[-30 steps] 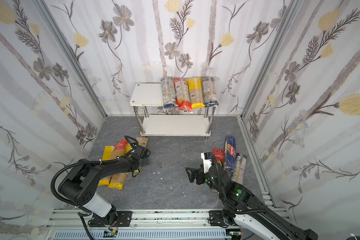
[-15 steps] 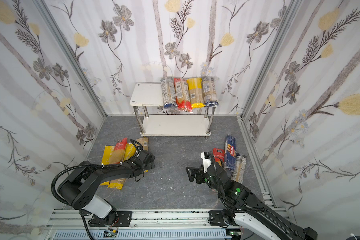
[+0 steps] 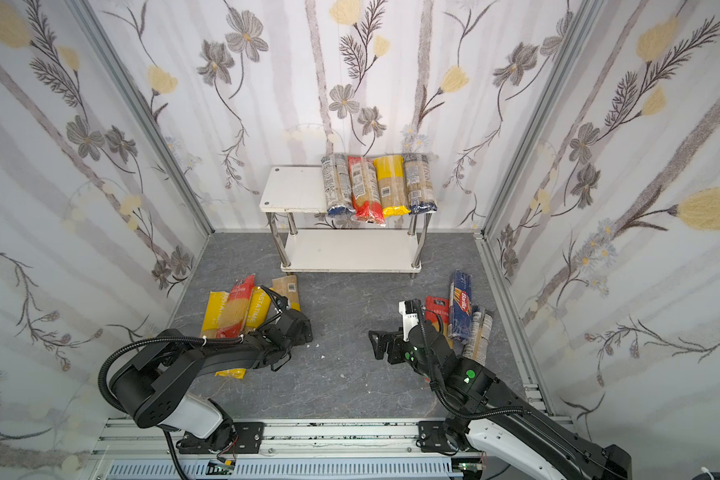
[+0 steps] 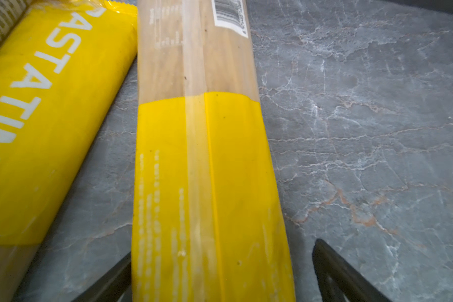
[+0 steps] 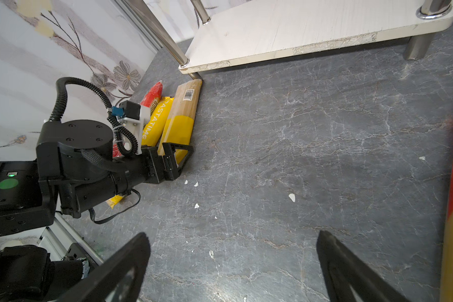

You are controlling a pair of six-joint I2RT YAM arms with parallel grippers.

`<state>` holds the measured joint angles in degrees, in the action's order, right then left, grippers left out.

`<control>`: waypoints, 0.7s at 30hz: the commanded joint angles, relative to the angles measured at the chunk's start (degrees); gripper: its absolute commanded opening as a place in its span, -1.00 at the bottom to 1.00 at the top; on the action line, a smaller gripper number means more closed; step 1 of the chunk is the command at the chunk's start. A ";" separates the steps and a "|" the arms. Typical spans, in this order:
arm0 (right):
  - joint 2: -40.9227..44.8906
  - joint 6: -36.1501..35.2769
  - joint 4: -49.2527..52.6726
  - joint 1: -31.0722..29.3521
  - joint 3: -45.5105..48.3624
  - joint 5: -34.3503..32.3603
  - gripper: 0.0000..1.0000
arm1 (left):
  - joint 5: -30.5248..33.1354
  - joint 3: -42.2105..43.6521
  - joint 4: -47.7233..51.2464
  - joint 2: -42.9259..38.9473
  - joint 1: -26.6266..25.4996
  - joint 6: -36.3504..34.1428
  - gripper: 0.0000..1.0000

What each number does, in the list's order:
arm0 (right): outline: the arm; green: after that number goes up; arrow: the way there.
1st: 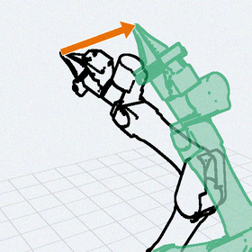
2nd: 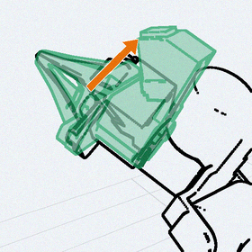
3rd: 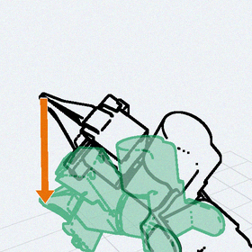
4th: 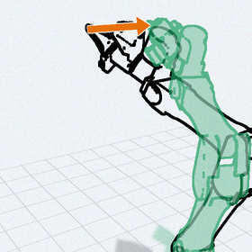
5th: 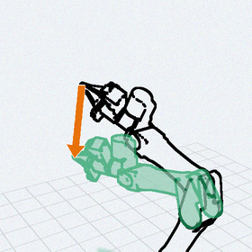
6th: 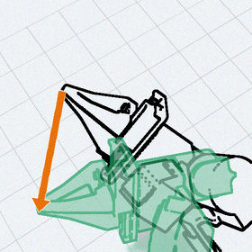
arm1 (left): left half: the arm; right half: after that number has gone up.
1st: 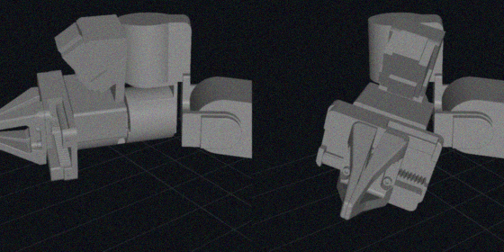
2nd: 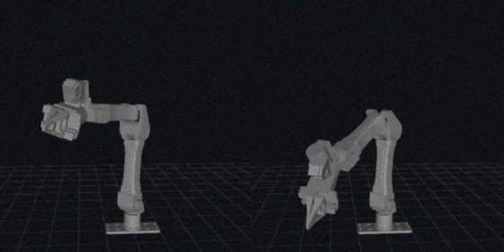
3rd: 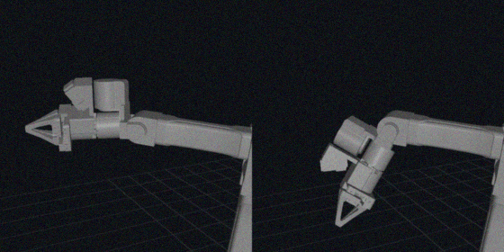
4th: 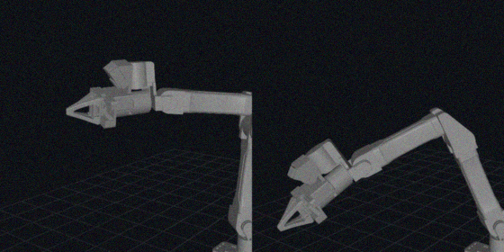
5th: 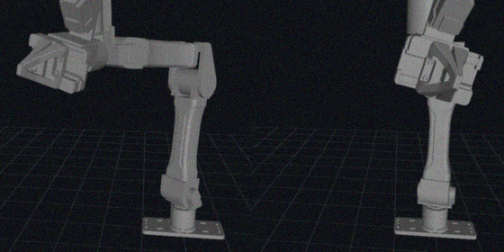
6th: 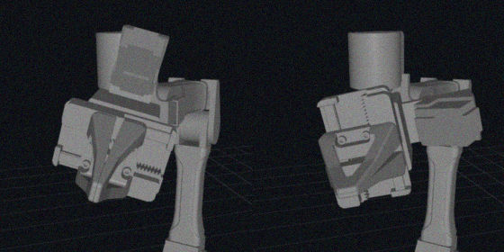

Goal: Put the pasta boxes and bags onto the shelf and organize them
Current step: 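Lower the left gripper onto the brown-and-yellow spaghetti bag and close it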

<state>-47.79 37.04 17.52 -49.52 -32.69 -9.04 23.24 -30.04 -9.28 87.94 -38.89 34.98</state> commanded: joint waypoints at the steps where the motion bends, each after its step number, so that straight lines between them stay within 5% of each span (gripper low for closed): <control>1: -0.42 1.10 -0.83 -0.31 -1.16 -1.85 0.99 | -5.45 1.68 2.38 -0.48 -0.13 2.99 0.90; 21: -4.41 4.36 -1.96 -4.35 -1.29 -5.02 0.99 | -5.48 7.19 -4.62 -3.51 -0.13 2.20 0.94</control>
<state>-52.03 40.34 17.50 -53.63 -33.69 -12.43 21.15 -23.29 -17.61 83.50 -38.96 35.51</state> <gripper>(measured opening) 0.996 0.970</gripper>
